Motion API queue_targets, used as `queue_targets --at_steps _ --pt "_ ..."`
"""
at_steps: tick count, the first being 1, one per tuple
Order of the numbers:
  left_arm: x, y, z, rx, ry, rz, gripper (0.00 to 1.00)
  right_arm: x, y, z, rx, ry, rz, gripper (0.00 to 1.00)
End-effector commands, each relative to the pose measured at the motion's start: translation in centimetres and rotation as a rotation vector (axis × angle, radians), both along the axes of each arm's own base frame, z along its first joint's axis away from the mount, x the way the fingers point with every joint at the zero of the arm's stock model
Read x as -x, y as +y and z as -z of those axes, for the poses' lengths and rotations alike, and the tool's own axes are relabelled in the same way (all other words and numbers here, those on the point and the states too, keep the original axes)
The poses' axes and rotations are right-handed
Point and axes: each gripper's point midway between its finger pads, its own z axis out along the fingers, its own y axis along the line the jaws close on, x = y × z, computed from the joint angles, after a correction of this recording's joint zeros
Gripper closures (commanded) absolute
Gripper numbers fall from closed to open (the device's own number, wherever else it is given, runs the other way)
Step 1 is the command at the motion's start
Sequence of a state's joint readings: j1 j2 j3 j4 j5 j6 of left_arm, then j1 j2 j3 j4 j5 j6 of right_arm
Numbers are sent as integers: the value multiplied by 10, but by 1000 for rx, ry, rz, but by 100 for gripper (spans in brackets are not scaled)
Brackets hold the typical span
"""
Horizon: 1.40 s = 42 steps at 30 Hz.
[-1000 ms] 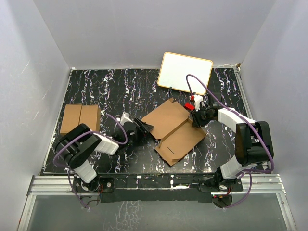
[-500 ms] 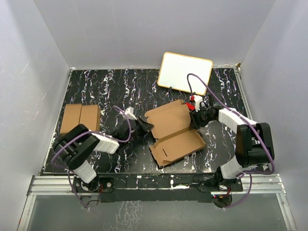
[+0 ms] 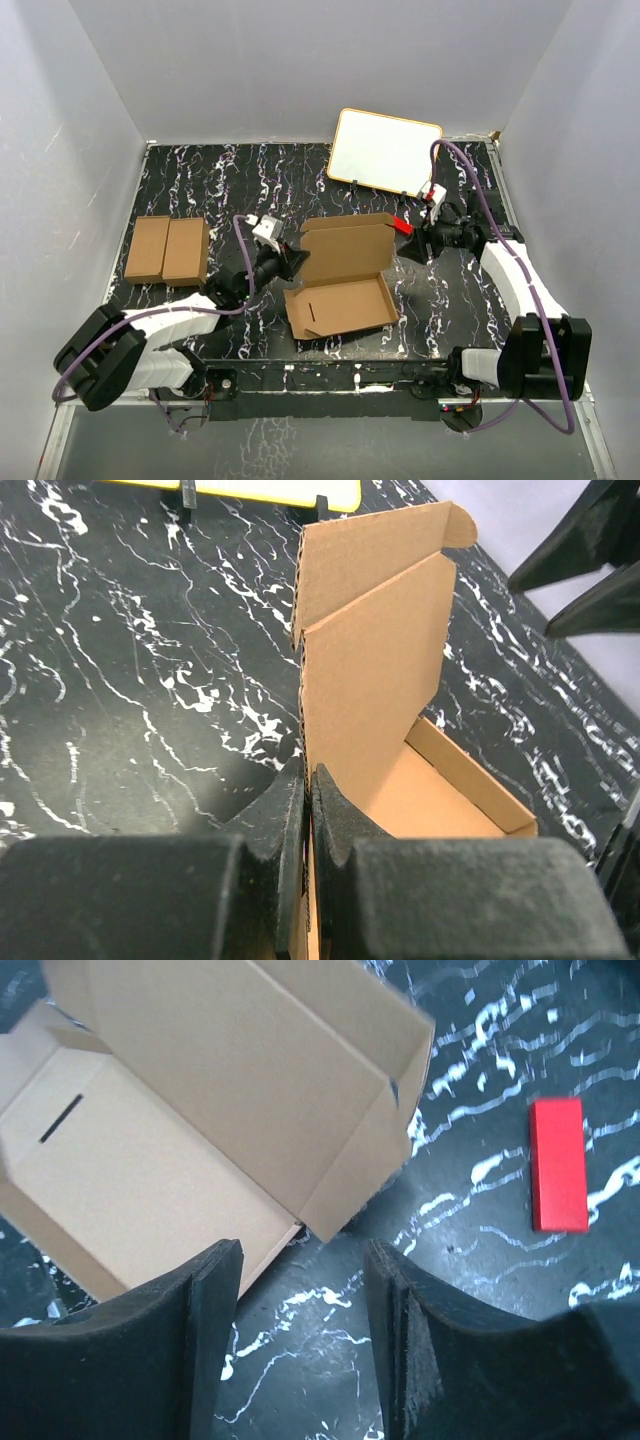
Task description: Fold the paper box
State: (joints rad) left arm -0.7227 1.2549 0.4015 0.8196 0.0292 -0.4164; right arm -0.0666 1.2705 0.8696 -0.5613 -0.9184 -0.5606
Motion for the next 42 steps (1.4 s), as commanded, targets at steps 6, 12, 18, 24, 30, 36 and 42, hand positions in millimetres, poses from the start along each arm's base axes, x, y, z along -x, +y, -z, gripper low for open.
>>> queue_targets --at_steps 6,12,18,24,30,36,42 --pt "13 20 -40 -67 -308 124 100 1 28 -89 -201 -321 -175 22" --pt "22 22 -55 1 -354 213 100 12 21 -85 -253 -335 -205 12" --pt "27 17 -66 39 -376 293 100 14 21 -65 -322 -284 -227 2" --pt "31 13 -71 60 -378 356 100 14 25 -63 -349 -333 -324 2" --pt "35 9 -77 91 -381 402 100 11 34 -55 -366 -300 -378 2" --pt "35 7 -81 119 -376 416 100 16 46 -50 -387 -265 -423 12" --pt "33 4 -80 126 -365 425 100 23 51 -55 -409 -281 -451 39"
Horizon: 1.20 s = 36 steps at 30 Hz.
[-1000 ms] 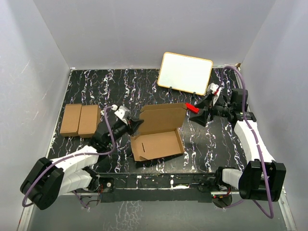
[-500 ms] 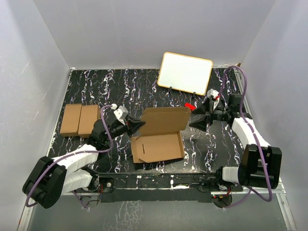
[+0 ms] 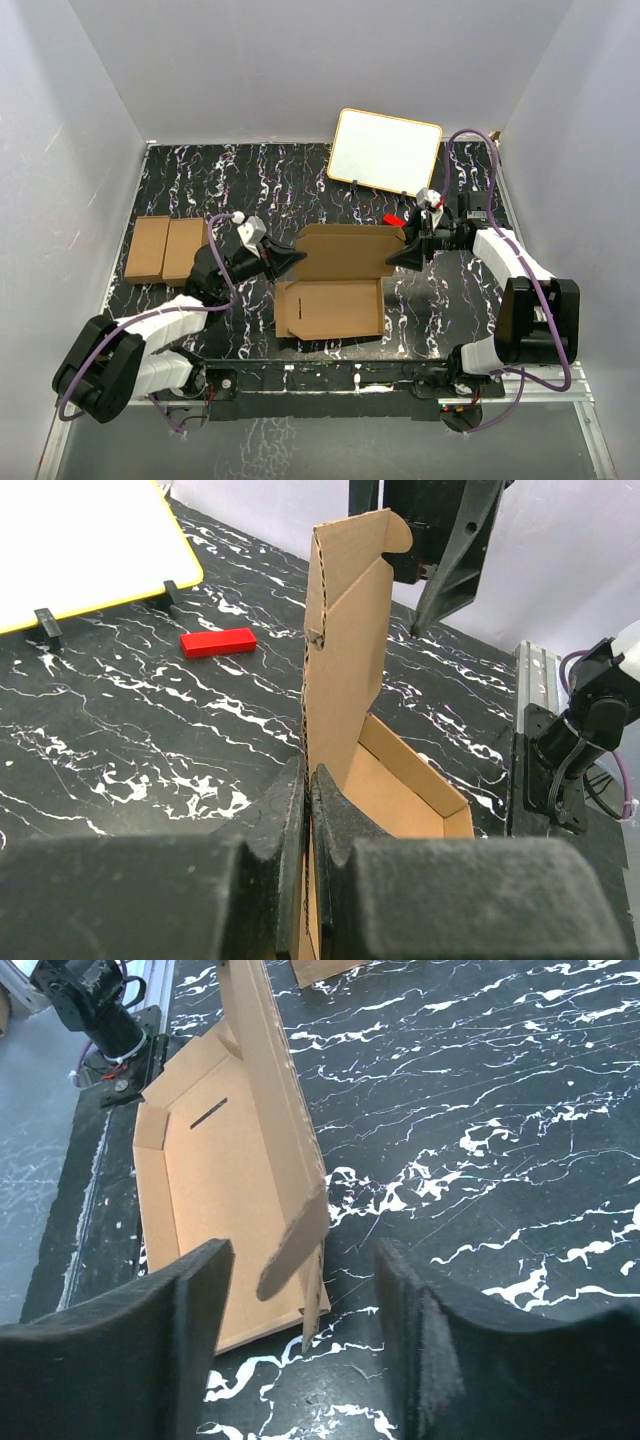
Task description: Fold the paper box
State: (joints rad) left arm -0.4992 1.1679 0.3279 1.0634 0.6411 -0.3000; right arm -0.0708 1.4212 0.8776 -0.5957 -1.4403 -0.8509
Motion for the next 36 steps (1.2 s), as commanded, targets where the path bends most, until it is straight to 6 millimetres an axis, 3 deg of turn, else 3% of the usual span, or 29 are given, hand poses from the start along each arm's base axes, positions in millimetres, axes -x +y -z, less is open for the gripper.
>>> queue_targets --at_steps 1,18,23,28,30,34,36 --pt "-2 -5 -28 51 -71 35 100 0 6 -28 -66 -157 -60 43" --pt "-1 -9 -27 62 -52 59 100 6 9 -34 -95 -144 -77 90" --pt "-5 -6 -26 56 -34 27 100 5 8 -37 -72 -166 -67 92" --pt "-7 9 -25 71 22 -70 64 5 6 -40 -40 -201 -51 92" --pt "-4 17 -23 83 64 -115 54 5 4 -40 -32 -210 -44 92" --pt "-1 38 -3 65 255 -245 52 4 2 -39 -19 -214 -32 92" --pt "2 48 6 64 336 -307 58 4 1 -38 -13 -215 -26 92"
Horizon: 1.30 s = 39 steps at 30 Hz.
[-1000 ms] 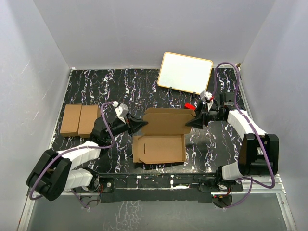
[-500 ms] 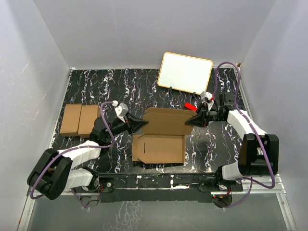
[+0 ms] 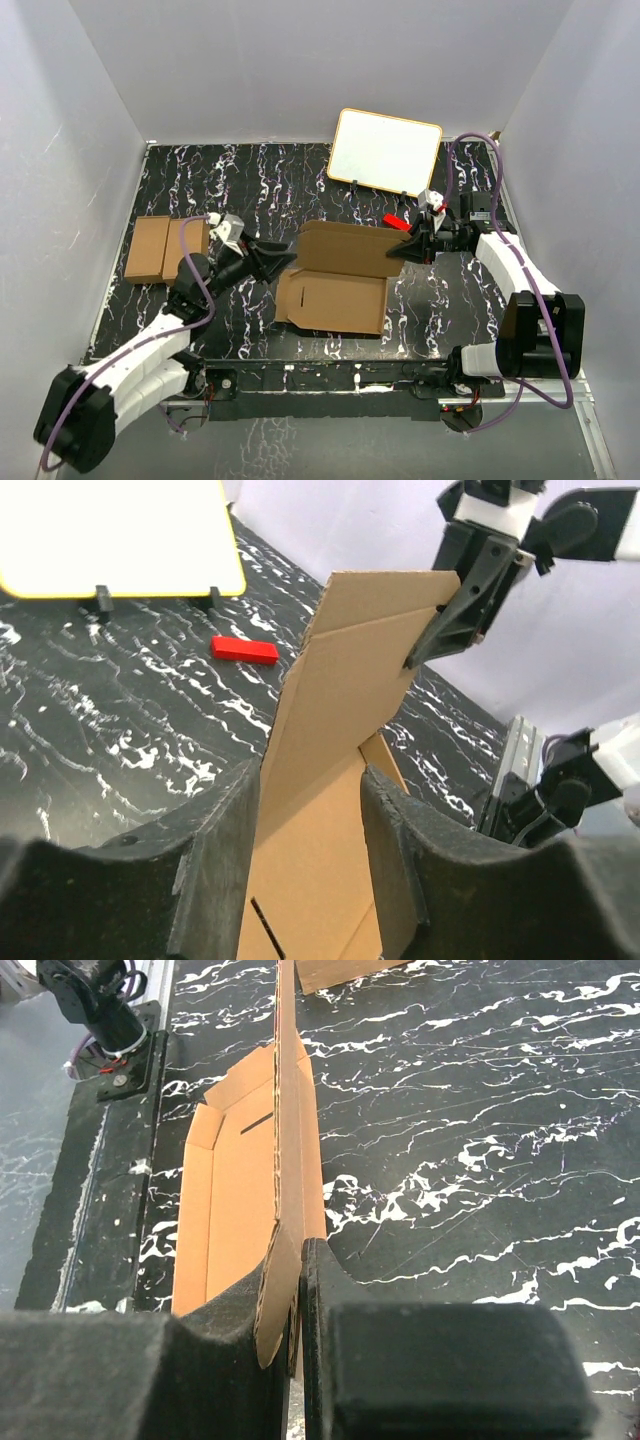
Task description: Fold the paper box
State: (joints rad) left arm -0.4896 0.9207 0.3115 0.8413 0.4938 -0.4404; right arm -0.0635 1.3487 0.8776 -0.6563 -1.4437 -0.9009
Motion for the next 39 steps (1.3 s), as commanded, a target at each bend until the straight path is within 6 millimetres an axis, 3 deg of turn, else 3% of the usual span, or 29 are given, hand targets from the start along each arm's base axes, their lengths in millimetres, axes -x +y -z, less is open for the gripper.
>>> queue_targets --at_steps 1,5,9,18,39 --pt "-1 28 35 -11 252 -174 64 -8 -2 -24 -15 -155 -11 92" --pt "4 35 51 -3 362 -218 89 -7 -2 -23 -14 -156 -10 92" --pt "1 25 63 -33 420 -178 97 -7 -2 -22 -10 -156 -8 92" --pt "-16 7 83 -89 490 -134 100 -5 -2 -21 -11 -159 -9 92" --pt "-3 -16 103 -48 573 -33 100 -2 -1 -21 -24 -160 -15 92"
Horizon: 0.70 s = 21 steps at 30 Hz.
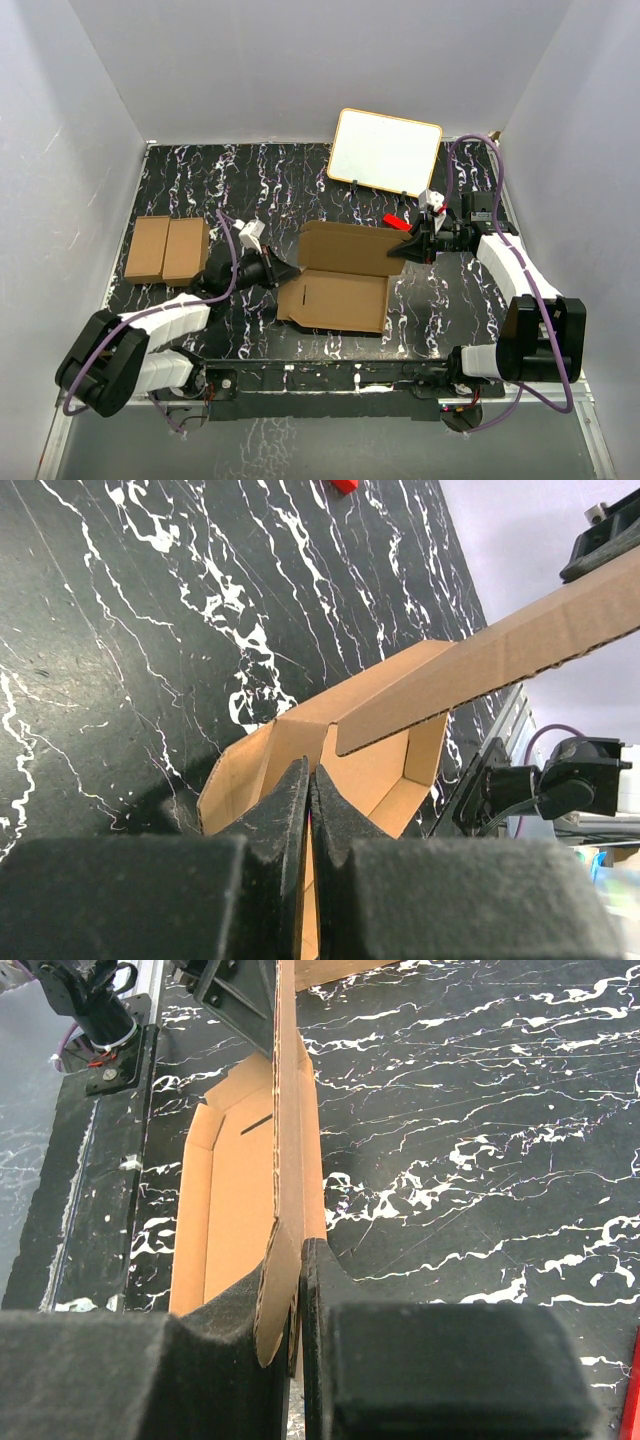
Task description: Fold the paper box
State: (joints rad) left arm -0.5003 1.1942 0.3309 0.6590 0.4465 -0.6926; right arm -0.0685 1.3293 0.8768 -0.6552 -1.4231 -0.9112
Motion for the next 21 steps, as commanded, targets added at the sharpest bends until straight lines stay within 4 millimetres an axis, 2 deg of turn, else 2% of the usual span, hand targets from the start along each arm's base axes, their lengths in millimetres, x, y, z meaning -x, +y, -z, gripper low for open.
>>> queue_targets --at_steps 1,15,21 --pt "1 -10 -5 23 -14 23 100 0 2 -20 -43 -131 -31 92" --pt "2 -30 3 56 16 12 100 2 2 -20 -56 -127 -35 92" --pt "-10 -29 -9 124 -15 -64 98 3 3 -20 -60 -125 -37 92"
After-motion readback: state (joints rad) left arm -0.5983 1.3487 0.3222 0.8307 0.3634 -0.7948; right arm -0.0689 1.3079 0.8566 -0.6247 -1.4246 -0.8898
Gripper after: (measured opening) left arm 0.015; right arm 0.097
